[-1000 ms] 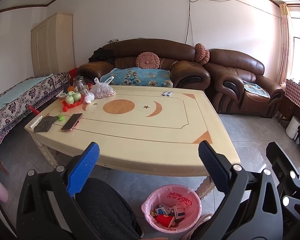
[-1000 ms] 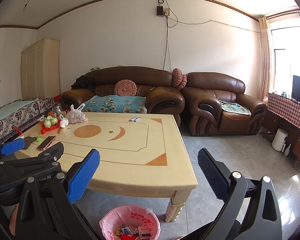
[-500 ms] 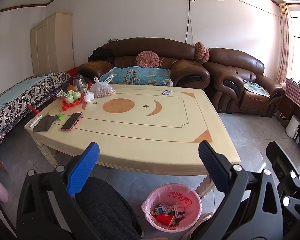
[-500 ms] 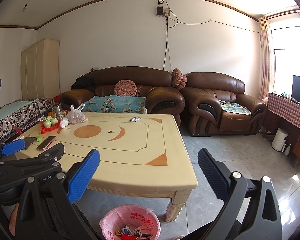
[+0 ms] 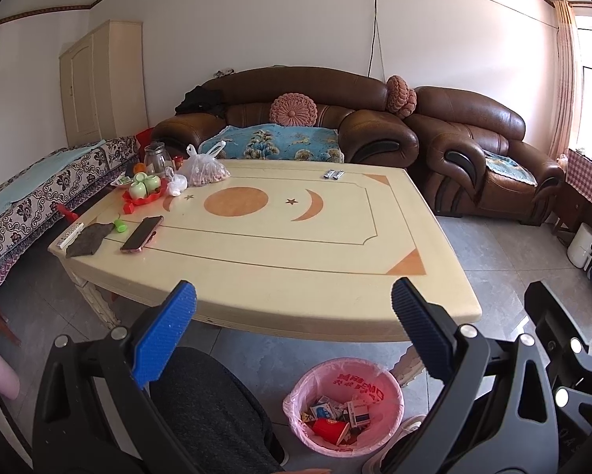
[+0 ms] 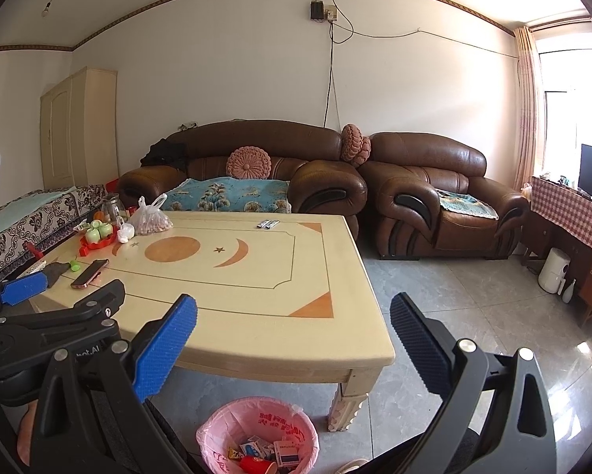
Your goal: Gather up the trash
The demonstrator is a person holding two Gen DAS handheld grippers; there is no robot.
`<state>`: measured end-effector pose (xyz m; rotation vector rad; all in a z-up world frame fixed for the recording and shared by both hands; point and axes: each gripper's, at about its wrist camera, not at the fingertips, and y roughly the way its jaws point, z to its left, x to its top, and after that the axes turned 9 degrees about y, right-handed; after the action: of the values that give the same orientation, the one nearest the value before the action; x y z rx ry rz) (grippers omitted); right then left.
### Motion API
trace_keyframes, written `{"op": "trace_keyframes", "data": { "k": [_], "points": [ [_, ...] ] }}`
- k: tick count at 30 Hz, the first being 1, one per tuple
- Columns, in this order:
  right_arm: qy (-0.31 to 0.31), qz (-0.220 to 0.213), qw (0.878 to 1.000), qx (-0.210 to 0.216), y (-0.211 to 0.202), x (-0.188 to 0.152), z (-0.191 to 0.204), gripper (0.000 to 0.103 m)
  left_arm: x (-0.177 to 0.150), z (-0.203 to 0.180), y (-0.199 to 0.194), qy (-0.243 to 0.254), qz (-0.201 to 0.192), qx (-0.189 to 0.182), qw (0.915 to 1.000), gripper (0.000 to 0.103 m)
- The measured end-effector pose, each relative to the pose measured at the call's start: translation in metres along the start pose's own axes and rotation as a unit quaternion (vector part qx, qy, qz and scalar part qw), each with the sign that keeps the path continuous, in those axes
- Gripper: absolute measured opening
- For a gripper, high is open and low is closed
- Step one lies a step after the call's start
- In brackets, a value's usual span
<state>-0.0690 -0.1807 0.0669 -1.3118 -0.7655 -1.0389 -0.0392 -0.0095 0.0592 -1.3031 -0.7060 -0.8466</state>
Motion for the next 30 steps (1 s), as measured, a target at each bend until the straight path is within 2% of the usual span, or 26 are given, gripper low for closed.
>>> {"op": "trace_keyframes", "data": {
  "k": [18, 23, 30],
  "points": [
    [-0.006, -0.001, 1.000, -0.005, 0.000, -0.005, 0.004, 0.096, -0.002, 0.004, -0.001, -0.005, -0.002, 0.000, 1.0000, 0.097],
    [-0.003, 0.000, 1.000, -0.006, 0.001, -0.006, 0.002, 0.096, -0.001, 0.008, 0.006, -0.016, 0.014, -0.036, 0.9991, 0.097],
    [-0.004, 0.003, 1.000, -0.005, 0.003, -0.008, 0.001, 0.096, -0.003, 0.006, 0.004, -0.003, 0.002, -0.018, 0.9998, 0.097]
  ]
}}
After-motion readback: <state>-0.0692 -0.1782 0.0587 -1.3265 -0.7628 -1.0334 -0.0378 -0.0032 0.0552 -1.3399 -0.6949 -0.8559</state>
